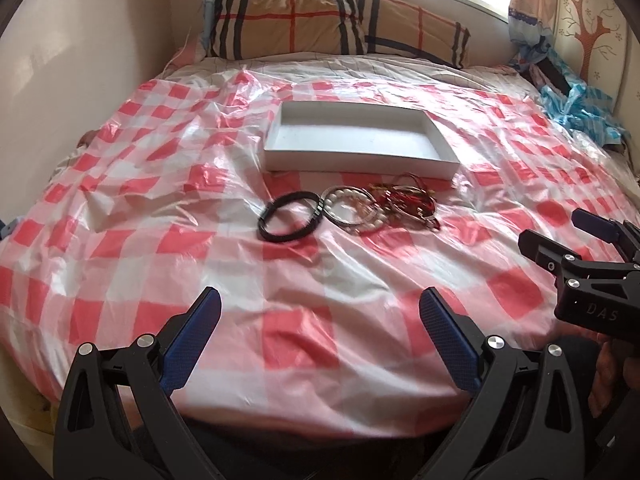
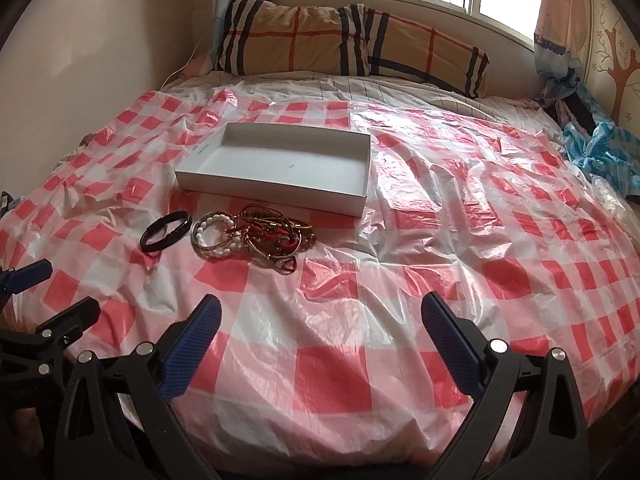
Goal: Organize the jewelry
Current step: 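Grasp the black braided bracelet with the left tool while the right tool grasps a red cord bracelet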
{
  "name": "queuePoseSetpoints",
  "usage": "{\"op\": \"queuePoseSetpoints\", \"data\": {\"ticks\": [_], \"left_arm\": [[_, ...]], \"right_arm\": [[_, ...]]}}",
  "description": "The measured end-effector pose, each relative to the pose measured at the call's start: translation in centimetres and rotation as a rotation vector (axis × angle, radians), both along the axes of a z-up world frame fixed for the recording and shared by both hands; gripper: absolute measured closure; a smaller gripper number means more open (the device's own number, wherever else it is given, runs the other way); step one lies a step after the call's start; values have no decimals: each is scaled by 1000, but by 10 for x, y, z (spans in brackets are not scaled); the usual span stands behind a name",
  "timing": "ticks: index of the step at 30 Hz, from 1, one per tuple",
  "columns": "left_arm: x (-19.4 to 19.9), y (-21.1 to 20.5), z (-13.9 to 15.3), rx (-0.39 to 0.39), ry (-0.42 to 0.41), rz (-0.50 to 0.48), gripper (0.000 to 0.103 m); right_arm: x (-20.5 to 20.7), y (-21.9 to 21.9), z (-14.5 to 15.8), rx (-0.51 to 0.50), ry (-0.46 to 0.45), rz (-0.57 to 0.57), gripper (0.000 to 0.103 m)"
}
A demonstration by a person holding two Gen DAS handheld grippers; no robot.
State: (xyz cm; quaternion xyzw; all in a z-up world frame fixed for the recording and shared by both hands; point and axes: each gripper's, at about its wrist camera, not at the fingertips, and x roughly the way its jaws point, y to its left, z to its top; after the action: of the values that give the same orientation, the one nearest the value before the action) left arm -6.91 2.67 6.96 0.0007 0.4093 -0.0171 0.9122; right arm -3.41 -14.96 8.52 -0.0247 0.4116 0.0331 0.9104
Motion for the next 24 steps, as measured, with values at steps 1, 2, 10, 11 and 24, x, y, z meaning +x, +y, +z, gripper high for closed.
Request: {"op": "queuePoseSetpoints", "data": {"ticks": [1, 2, 10, 11, 24], "left_arm": [[6, 3, 0, 1, 0, 4, 7], [13, 3, -1, 1, 2, 8, 7], [93, 5, -27, 41, 72, 19, 8], [106, 2, -33, 47, 86, 10, 8], [139, -26, -76, 109, 150, -75, 87]], "right_arm": [[8, 2, -4, 1, 11, 4, 7], [18, 2, -9, 6, 28, 9, 7], [74, 9, -48, 44, 106, 51, 7], [77, 10, -51, 42, 104, 55, 7], [104, 31, -58, 29, 2, 200, 10]]}}
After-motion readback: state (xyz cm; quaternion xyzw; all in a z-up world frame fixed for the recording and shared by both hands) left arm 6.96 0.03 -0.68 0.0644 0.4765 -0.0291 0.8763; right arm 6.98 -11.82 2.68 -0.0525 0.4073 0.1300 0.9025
